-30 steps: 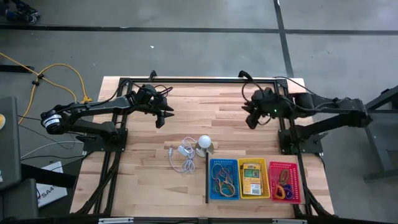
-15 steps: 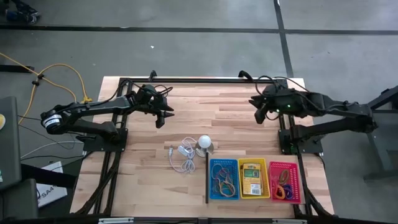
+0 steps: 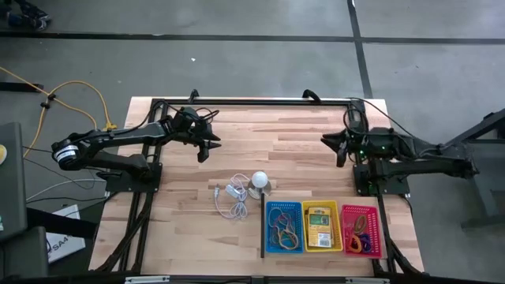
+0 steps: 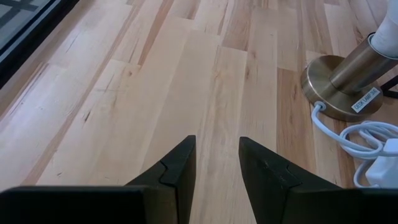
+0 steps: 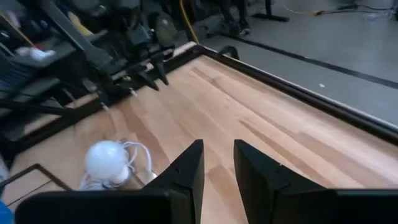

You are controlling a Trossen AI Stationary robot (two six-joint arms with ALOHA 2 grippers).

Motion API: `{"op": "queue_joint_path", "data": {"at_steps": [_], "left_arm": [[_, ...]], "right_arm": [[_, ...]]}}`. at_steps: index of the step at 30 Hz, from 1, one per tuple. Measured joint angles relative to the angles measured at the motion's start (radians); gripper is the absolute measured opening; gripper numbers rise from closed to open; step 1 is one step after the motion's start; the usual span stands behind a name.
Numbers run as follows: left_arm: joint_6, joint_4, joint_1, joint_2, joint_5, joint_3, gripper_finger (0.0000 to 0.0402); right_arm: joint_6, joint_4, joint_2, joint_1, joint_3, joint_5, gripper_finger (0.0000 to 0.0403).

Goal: Pick & Place Office Desk Supplies
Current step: Return to Home Position

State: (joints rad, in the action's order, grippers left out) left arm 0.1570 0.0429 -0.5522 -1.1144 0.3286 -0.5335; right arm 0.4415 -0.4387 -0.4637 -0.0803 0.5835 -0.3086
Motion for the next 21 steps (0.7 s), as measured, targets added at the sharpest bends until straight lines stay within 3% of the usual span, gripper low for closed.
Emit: {"op": "queue_joint_path", "data": {"at_steps": [7, 21], "left_arm": [[0.0, 0.0, 0.0, 0.0, 0.0, 0.0, 0.0118], [0.0, 0.0, 0.0, 0.0, 0.0, 0.0, 0.0118]], "right_arm": [[-0.023, 0.178, 0.159, 0.0, -0.182, 0.097, 0.0075], [-0.017, 0.229, 0.394, 0.0, -0.352, 0.187, 0.0075]]}}
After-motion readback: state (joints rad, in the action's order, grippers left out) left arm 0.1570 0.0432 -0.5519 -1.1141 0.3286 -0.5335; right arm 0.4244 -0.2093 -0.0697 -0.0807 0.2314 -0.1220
